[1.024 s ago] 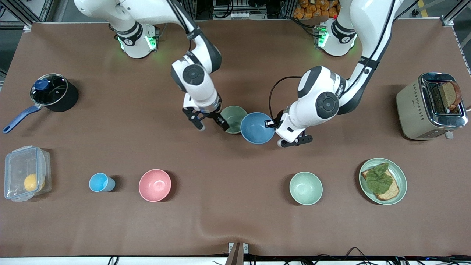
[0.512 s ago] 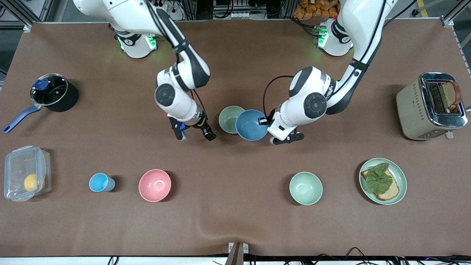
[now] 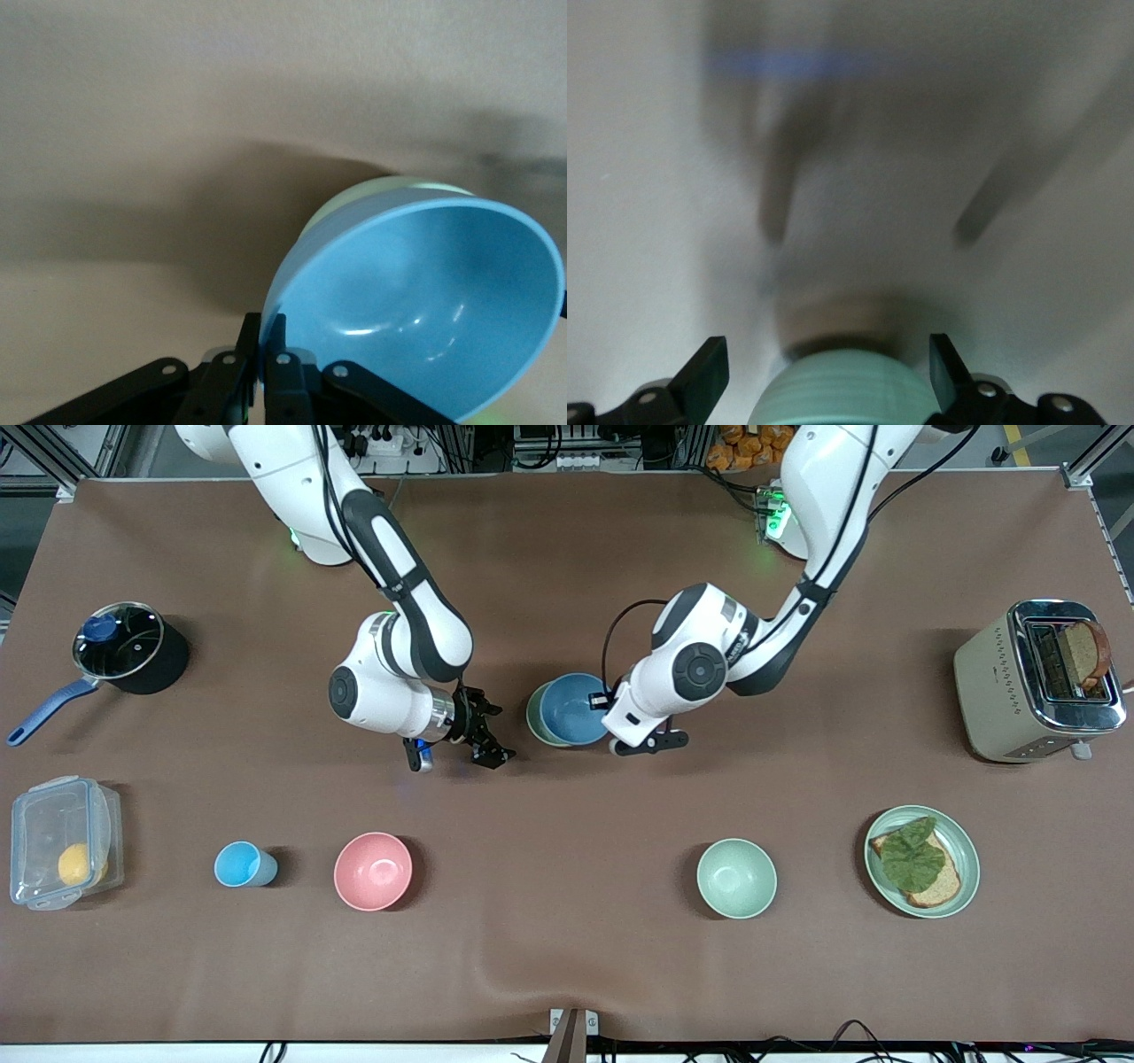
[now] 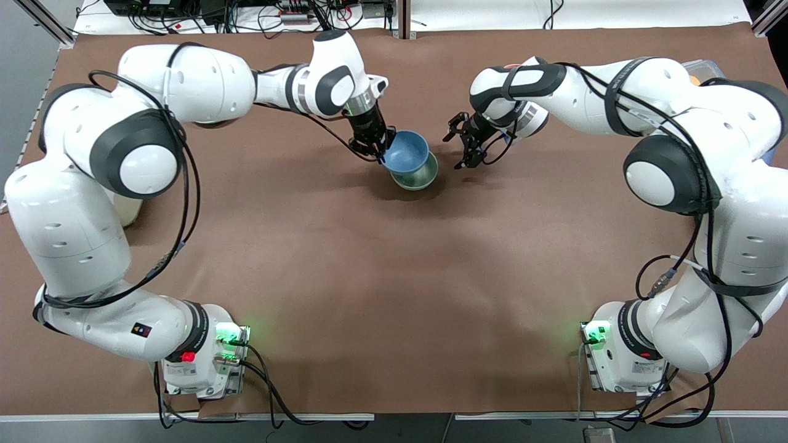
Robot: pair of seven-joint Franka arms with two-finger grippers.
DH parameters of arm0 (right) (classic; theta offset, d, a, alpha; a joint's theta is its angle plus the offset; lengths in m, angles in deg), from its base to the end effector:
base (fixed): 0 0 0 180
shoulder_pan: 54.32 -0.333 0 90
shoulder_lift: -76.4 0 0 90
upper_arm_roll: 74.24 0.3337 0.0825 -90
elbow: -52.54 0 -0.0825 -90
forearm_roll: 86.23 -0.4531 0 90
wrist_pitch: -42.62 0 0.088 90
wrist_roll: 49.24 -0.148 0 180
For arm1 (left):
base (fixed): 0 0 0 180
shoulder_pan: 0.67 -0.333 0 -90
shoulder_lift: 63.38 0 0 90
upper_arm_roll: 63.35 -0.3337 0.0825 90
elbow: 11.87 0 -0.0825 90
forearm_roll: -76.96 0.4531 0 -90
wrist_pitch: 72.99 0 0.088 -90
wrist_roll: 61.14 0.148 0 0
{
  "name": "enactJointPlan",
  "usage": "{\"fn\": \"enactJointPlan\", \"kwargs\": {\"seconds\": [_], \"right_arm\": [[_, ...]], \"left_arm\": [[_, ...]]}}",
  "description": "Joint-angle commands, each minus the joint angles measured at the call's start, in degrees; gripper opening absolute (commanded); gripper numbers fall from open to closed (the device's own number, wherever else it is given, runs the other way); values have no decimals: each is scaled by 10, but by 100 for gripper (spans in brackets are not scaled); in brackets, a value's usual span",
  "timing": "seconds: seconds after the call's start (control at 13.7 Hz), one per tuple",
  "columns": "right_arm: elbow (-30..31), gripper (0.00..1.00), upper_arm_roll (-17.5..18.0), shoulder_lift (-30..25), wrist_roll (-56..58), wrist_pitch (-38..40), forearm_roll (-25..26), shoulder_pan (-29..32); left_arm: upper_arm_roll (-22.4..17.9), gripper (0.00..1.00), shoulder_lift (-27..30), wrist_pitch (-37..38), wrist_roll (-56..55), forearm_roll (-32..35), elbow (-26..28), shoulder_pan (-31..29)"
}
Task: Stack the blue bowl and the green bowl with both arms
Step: 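Open both grippers to release the stacked bowls on the table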
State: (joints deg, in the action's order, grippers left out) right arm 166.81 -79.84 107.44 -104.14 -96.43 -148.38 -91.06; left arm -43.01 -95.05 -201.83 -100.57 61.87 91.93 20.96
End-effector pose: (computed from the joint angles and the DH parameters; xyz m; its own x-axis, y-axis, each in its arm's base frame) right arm 0.5465 0.3589 0.1036 0.2409 -0.7875 -0.5672 -0.9615 -0.2734 -0.0287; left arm 0.5136 -0.4756 0.1781 0.9349 0.1296 -0.3303 0.2021 -0.9597 0.1955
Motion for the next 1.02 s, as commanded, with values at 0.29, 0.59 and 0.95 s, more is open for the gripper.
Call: {"fn": "enactJointPlan", "kwargs": {"seconds": [0.29, 0.59, 0.95], "right_arm": [[0, 100, 7, 30, 127, -2, -167, 7], [0, 100, 8, 30, 124, -1, -167, 7], [0, 100, 8, 30, 122, -1, -167, 6]], "left_arm": [[-5, 0, -33, -4, -48, 31, -27, 25], [-6, 100, -41, -3, -59, 35, -48, 24], [-13, 100, -14, 25, -66, 53, -74, 11]]}}
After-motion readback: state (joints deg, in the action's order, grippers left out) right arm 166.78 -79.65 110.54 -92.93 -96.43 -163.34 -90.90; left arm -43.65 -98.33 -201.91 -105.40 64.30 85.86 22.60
